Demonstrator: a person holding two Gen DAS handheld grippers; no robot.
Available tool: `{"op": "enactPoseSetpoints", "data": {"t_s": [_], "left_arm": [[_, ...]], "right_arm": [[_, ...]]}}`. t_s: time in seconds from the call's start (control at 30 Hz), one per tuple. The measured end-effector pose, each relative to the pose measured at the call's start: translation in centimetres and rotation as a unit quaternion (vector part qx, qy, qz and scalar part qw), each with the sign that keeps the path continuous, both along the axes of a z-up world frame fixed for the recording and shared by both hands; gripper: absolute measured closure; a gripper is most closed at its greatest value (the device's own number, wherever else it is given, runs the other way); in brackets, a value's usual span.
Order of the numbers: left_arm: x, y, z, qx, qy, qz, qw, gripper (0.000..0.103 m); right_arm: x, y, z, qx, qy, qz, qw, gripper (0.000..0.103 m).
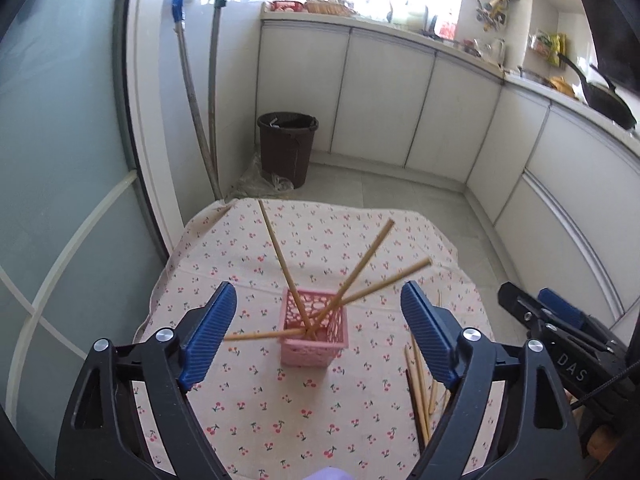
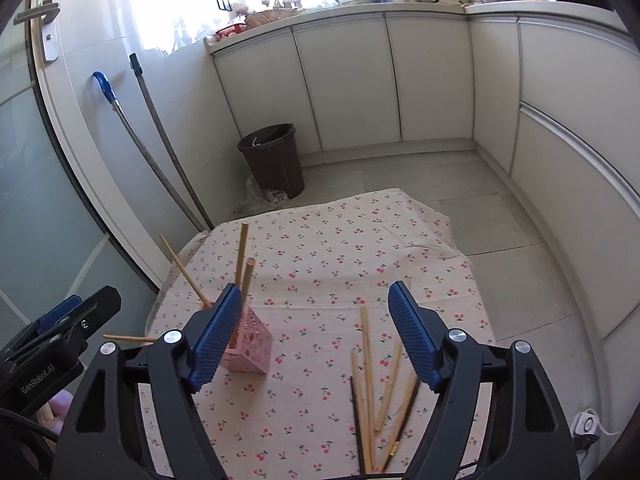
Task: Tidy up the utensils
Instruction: 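Carry both chopsticks over the pink basket and open both tools to release them, then grasp another chopstick with the left tool while the right tool grasps one too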
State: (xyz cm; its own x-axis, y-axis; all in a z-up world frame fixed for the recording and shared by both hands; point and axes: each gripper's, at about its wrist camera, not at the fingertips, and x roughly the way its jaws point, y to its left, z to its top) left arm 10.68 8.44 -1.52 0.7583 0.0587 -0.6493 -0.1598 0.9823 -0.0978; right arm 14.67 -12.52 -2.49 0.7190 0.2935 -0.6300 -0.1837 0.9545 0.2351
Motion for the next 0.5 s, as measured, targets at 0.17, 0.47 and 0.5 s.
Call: {"op": "enactPoseSetpoints", "data": {"t_s": [0.17, 0.47, 0.5], "left_arm": [[0.3, -1.8, -1.6, 0.014, 0.024, -0.02, 0.9994, 0.011], [1.8, -6.1, -6.7, 0.024, 0.119, -0.078, 0.9895, 0.008], [1.9, -6.6, -7.4, 0.021, 0.132, -0.083, 0.9875, 0.008]], "right_arm": [[-1.7, -2.8, -0.9, -0.031, -0.002, -0.036, 0.999, 0.02], [-2.7, -8.6, -3.2, -0.05, 0.04, -0.068, 0.996, 0.009], [-2.7, -9.2, -3.4, -0.046, 0.048, -0.07, 0.995, 0.009]]}}
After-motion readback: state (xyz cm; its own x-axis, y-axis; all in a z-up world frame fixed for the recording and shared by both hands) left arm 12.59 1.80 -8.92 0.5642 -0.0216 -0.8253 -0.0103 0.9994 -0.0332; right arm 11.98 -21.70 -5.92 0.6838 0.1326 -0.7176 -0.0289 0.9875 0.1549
